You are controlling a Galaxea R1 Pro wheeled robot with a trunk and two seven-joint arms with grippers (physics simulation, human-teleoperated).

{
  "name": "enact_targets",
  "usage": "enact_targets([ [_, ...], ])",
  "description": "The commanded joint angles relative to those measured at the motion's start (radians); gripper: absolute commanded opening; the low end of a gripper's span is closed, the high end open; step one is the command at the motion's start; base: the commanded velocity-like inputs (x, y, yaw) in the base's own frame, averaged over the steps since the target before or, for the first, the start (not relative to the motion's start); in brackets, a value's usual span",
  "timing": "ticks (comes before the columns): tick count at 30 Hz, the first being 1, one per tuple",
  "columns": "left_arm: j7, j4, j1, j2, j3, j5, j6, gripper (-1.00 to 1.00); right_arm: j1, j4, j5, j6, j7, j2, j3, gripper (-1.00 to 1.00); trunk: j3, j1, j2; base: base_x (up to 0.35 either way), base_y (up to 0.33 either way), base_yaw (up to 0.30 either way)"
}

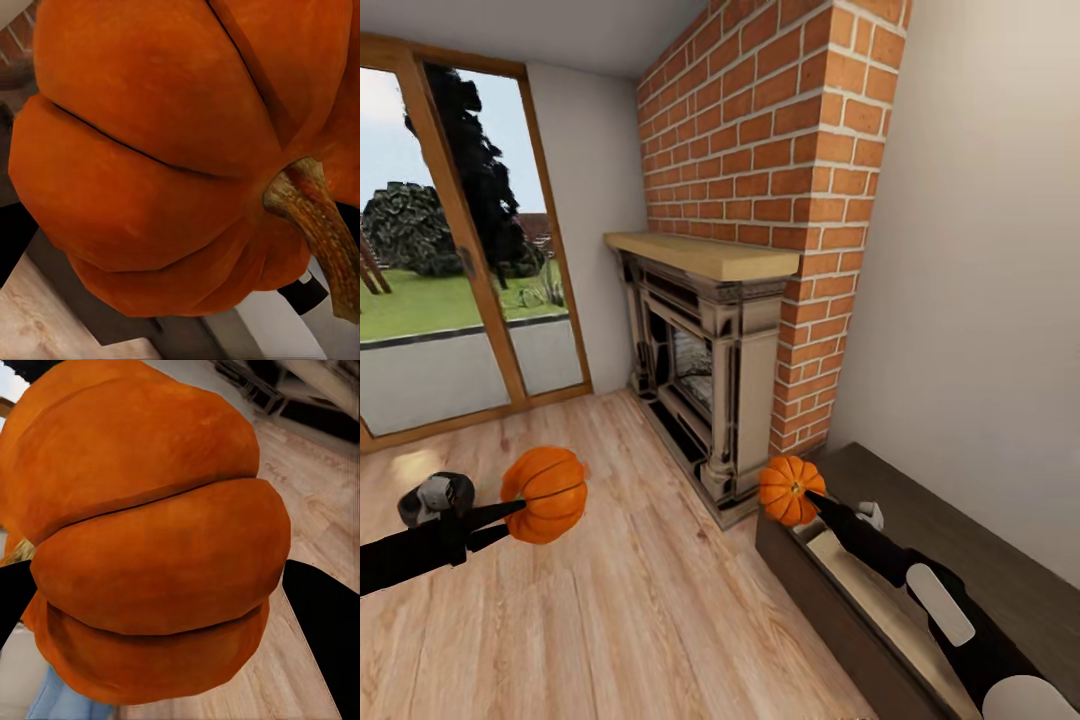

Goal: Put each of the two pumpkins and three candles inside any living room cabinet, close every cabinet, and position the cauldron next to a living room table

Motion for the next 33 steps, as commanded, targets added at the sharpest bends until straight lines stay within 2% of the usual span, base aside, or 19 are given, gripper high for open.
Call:
enact_targets([
  [1,-0.002,-0.001,-0.001,0.0,0.001,0.005,0.006,-1.0,-0.001,0.0,-0.013,0.006,0.001,-0.001,0.002,-1.0,-0.001,0.0,-0.001,0.102,0.021,-0.254],
  [10,-0.002,0.0,-0.001,-0.001,-0.001,0.005,0.006,-1.0,-0.001,0.0,-0.013,0.006,-0.001,-0.001,0.001,-1.0,0.006,0.0,-0.001,0.236,0.128,-0.237],
  [20,-0.002,-0.001,0.0,-0.001,-0.001,0.005,0.006,-1.0,-0.001,0.002,-0.012,0.004,-0.01,-0.001,0.002,-1.0,0.006,0.0,-0.001,0.303,0.02,-0.022],
  [26,-0.002,-0.001,0.0,-0.001,0.001,0.005,0.006,-1.0,-0.001,0.004,-0.013,0.004,-0.012,0.0,0.002,-1.0,0.006,0.0,-0.001,0.052,0.0,-0.039],
  [33,-0.002,-0.001,0.0,-0.001,0.001,0.006,0.006,-1.0,0.0,0.03,-0.013,-0.005,-0.015,0.0,0.0,-1.0,0.006,0.0,-0.001,0.002,0.0,-0.232],
])
